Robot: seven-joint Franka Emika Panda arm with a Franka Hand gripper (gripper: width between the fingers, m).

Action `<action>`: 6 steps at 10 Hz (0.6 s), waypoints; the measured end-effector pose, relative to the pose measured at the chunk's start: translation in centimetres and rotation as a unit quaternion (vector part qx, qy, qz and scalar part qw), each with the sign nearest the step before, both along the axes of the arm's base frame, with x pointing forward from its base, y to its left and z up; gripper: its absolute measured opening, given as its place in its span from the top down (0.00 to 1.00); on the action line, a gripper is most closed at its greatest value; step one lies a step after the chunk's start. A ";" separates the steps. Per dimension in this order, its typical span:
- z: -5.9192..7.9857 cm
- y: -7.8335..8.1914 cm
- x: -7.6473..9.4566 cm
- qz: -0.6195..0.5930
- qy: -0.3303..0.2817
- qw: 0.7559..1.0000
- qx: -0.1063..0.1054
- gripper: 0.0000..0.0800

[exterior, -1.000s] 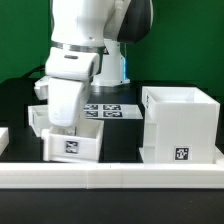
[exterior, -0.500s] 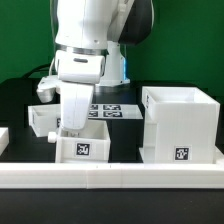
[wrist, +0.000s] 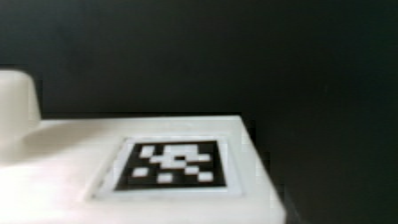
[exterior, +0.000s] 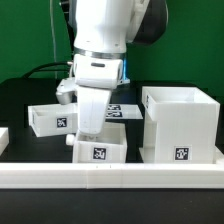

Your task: Assemble drawer

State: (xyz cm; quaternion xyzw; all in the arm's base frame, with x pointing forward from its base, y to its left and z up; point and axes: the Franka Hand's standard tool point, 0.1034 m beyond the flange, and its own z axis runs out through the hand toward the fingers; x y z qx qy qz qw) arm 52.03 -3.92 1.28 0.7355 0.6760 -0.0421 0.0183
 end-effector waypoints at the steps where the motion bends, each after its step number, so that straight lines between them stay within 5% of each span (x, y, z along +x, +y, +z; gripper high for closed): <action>1: -0.3 0.6 0.0 -0.007 0.001 1.000 0.002 0.95; 6: -0.3 0.6 0.2 -0.010 -0.015 1.000 0.004 0.95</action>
Offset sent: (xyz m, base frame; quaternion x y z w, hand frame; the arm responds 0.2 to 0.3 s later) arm 0.0000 0.0000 0.0000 -0.0650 0.0000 0.0000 0.9979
